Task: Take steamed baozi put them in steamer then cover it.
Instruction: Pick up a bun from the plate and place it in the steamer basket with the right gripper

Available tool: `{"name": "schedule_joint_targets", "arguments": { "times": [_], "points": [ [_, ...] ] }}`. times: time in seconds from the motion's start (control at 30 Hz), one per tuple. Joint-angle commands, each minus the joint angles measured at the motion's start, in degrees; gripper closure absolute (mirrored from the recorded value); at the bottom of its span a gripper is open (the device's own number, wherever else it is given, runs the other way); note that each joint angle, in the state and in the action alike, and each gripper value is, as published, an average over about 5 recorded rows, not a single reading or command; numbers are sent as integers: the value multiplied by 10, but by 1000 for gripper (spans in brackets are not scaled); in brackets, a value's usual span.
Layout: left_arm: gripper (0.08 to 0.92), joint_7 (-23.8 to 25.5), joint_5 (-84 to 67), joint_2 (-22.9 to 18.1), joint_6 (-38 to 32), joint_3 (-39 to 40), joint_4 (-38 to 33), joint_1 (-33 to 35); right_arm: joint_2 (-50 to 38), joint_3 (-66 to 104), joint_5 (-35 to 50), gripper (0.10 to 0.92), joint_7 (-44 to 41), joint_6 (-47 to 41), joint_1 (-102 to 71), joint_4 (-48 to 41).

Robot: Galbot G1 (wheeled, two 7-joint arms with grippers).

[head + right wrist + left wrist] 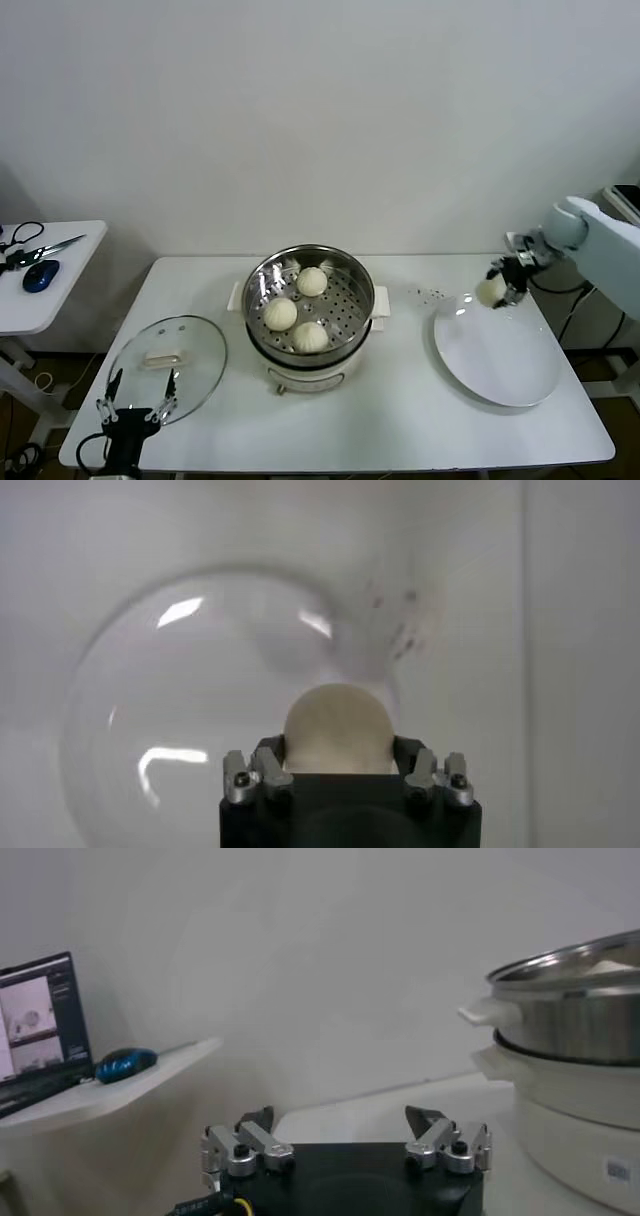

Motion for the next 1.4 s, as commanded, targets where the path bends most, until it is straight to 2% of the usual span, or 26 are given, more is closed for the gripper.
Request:
{"name": "schedule_joint_targets", "arguments": {
  "times": [0.03,0.33,0.53,0.73,0.93,1.4],
  "points": [
    [177,5,-1,2,-4,8,-5,2,110,-243,273,323,36,-102,263,110],
    [177,9,-1,7,-11,17,-7,1,242,-332,401,321,92,-139,303,147],
    [177,8,-2,13,-14,19,-4,1,324,-353,417,321,111,-146,276,128],
    [177,7,-4,21,-14,13,-6,1,370,-363,409,321,116,-145,239,98],
    [177,7,-5,24,-13,12,-5,-1,388,-371,390,321,112,-143,207,78],
    [177,8,-1,19,-7,12,-3,-13,353,-384,352,321,118,-145,181,90]
  ]
}}
